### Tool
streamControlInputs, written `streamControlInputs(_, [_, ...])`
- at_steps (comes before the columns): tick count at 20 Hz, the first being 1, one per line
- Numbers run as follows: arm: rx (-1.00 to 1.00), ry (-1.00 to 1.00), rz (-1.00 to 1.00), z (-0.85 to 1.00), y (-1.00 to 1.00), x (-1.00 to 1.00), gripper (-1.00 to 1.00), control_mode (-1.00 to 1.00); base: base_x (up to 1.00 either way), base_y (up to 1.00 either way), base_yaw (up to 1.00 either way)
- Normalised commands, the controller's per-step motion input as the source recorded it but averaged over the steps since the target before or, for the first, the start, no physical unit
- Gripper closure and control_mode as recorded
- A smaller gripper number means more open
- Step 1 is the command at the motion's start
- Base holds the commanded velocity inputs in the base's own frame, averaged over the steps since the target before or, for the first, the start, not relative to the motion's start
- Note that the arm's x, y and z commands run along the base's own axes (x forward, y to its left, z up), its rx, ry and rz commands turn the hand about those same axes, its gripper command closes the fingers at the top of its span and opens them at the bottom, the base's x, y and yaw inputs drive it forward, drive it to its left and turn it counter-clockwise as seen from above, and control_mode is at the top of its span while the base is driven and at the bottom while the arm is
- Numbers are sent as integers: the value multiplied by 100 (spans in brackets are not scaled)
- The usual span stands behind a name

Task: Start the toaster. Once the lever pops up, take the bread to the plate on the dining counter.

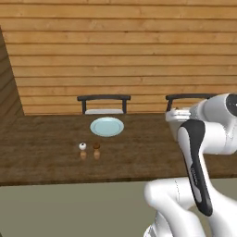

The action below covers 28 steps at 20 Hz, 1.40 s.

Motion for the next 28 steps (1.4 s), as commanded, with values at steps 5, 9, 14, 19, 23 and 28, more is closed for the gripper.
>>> streamControlInputs(5, [24,16,13,-23,11,80,100,-100,0,0,0])
streamControlInputs(9, [19,14,15,-24,51,99,100,-100,0,0,0])
streamControlInputs(14, [16,8,13,-15,62,100,100,-100,0,0,0])
streamControlInputs(19, [4,7,12,-30,34,100,100,-100,0,0,0])
streamControlInputs(23, [0,17,9,-49,36,100,100,-100,0,0,0])
streamControlInputs(28, [0,8,8,-16,23,98,100,-100,0,0,0])
